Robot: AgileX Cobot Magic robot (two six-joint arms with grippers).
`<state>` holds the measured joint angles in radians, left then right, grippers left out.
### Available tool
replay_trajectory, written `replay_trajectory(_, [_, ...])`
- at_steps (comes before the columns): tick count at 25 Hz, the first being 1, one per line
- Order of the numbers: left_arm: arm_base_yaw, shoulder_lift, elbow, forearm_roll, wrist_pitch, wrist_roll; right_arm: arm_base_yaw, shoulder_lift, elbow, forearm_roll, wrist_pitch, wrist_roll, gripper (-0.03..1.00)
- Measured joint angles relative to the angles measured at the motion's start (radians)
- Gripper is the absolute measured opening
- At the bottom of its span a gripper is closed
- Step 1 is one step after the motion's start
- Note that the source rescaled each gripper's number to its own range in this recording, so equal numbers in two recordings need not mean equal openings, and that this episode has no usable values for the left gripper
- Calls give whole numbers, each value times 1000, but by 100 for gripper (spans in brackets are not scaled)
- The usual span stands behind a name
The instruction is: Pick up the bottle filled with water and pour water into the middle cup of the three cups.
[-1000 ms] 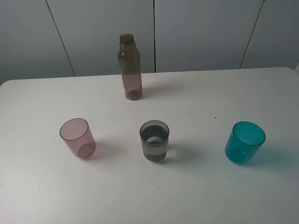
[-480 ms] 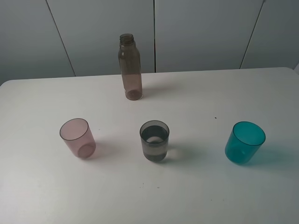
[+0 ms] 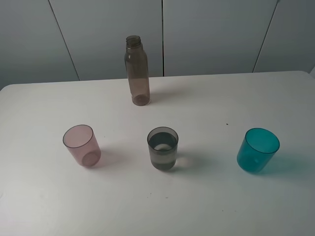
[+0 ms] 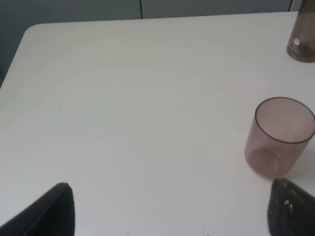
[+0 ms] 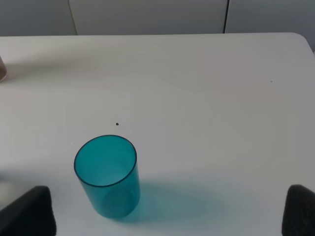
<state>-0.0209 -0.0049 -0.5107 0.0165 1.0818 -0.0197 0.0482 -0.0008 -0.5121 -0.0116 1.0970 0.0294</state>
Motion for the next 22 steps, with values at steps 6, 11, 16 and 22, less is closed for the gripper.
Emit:
replay_trajectory(6, [0, 0, 0, 0, 0, 0, 0, 0, 0, 0, 0, 14, 100])
replay_trajectory(11, [0, 0, 0, 0, 0, 0, 0, 0, 0, -2, 0, 16, 100])
replay_trajectory(16, [0, 0, 0, 0, 0, 0, 0, 0, 0, -2, 0, 16, 100])
replay_trajectory(22, [0, 0, 0, 0, 0, 0, 0, 0, 0, -2, 0, -1, 100])
